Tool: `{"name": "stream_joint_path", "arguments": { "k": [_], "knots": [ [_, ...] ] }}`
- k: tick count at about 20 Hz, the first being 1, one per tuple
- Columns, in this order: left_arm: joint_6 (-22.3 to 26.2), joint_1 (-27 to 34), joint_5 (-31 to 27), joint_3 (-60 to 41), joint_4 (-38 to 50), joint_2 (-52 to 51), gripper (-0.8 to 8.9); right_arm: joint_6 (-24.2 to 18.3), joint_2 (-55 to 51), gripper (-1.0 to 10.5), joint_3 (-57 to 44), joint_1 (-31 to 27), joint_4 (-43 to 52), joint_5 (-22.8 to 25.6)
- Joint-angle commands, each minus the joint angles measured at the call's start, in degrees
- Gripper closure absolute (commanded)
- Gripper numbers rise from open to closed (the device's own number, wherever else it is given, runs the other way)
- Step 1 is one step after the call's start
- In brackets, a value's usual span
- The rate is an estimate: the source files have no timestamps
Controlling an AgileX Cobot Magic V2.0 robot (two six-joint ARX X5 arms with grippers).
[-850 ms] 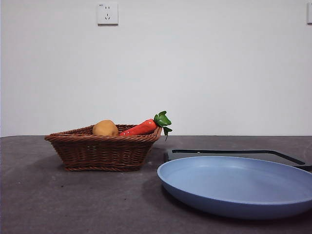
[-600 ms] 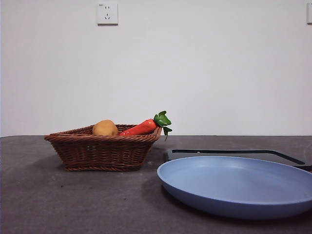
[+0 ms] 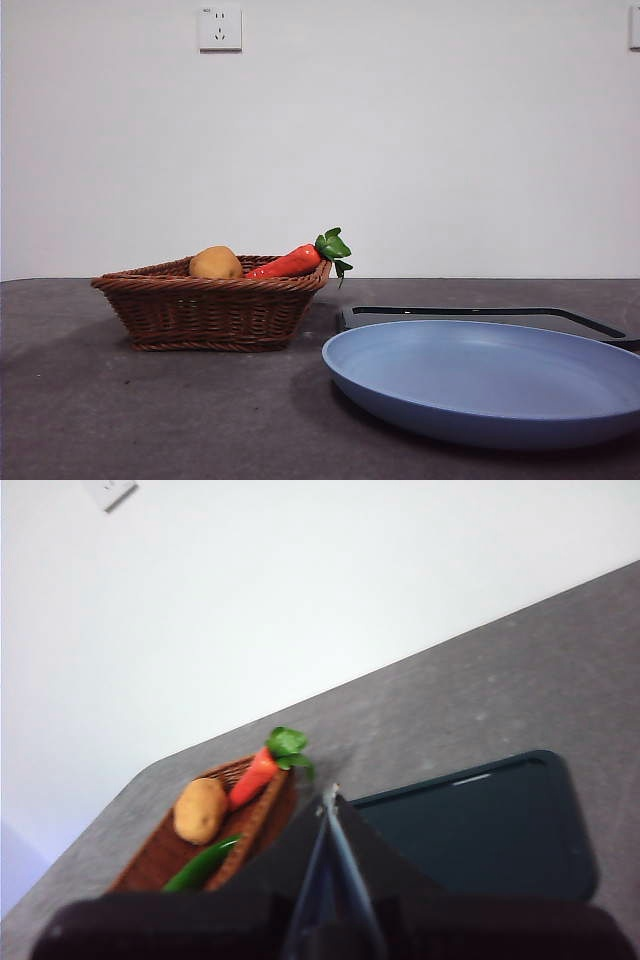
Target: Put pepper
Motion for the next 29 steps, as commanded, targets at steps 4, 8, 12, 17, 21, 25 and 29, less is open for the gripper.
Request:
{"name": "stream_joint_path", "arguments": {
  "k": [4,8,12,17,21,25,29],
  "knots": [
    [7.1,0.1,6.6,9.2,-6.0,8.7,8.07,-6.3,9.2,9.4,12.7,0.2,-10.0,-4.1],
    [13.7,0.1,12.7,15.9,-12.0,15.1,8.07,-13.4,15.7,9.4,22.2,0.5,-22.0,-5.7],
    [20.6,0.1,17.7,22.1,-19.3,20.8,8.07,-21.9,22.1,9.4,31.6,1.6,-35.1,-6.6],
    [28.3,-0.4,21.0,28.0,-30.1,26.0,8.07,-30.2,28.5,9.4,40.6,3.2,-49.8,-6.5],
    [30.9,-1.6,21.5,30.3,-34.6,28.0,8.06,-33.1,31.6,9.4,43.1,3.6,-56.3,-6.4],
    [30.8,-1.5,21.4,30.3,-34.6,28.0,6.56,-33.1,32.5,8.9,43.1,3.6,-56.1,-6.4],
    [30.6,-1.5,21.4,30.3,-34.6,28.0,4.74,-30.9,34.1,6.2,43.1,3.6,-56.1,-6.5]
  ]
}}
